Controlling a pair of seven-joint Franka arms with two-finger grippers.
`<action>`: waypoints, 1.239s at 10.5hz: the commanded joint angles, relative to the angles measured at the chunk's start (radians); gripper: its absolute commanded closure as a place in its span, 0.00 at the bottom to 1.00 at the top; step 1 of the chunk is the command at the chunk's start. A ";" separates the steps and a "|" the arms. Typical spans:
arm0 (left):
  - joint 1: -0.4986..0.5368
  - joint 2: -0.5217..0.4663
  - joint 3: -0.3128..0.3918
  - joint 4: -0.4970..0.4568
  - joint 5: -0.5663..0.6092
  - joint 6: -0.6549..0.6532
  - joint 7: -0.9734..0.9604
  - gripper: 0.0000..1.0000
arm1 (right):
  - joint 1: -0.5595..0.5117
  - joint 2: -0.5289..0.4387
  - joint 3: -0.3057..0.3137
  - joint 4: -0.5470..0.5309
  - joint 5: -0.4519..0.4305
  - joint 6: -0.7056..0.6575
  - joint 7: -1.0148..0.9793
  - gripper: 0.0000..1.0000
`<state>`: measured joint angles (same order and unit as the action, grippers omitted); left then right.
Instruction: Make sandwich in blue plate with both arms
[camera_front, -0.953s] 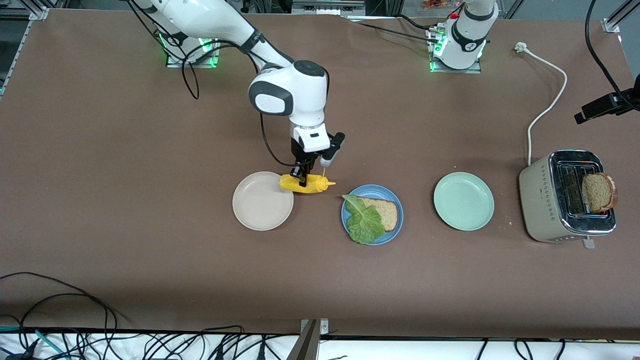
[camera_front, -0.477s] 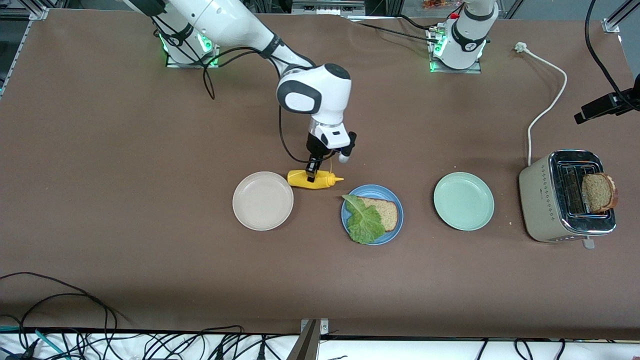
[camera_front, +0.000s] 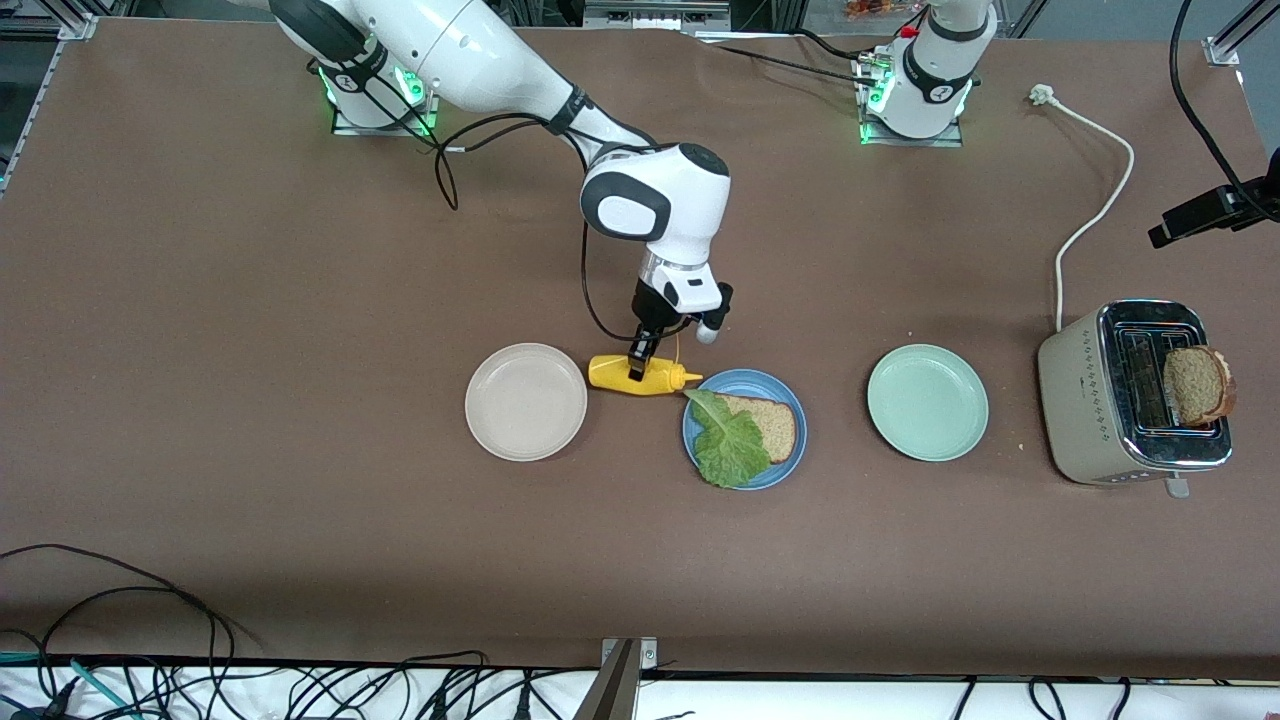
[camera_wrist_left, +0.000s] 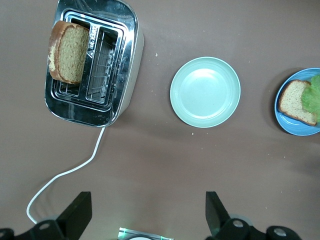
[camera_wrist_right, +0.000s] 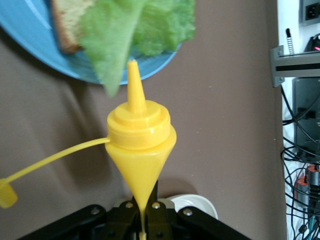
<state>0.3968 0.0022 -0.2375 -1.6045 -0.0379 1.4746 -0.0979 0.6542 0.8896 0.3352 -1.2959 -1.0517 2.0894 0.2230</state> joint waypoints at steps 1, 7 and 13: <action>0.008 0.005 -0.005 0.017 -0.016 -0.005 0.010 0.00 | 0.004 0.083 -0.016 0.171 -0.011 -0.012 -0.036 1.00; 0.010 0.005 -0.003 0.018 -0.016 -0.005 0.010 0.00 | 0.039 0.155 -0.074 0.234 -0.016 0.024 -0.076 1.00; 0.008 0.005 -0.003 0.017 -0.013 -0.007 0.010 0.00 | 0.068 0.169 -0.113 0.233 -0.021 0.020 -0.119 1.00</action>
<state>0.3968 0.0024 -0.2370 -1.6045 -0.0379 1.4746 -0.0979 0.7071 1.0350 0.2332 -1.1098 -1.0537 2.1153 0.1332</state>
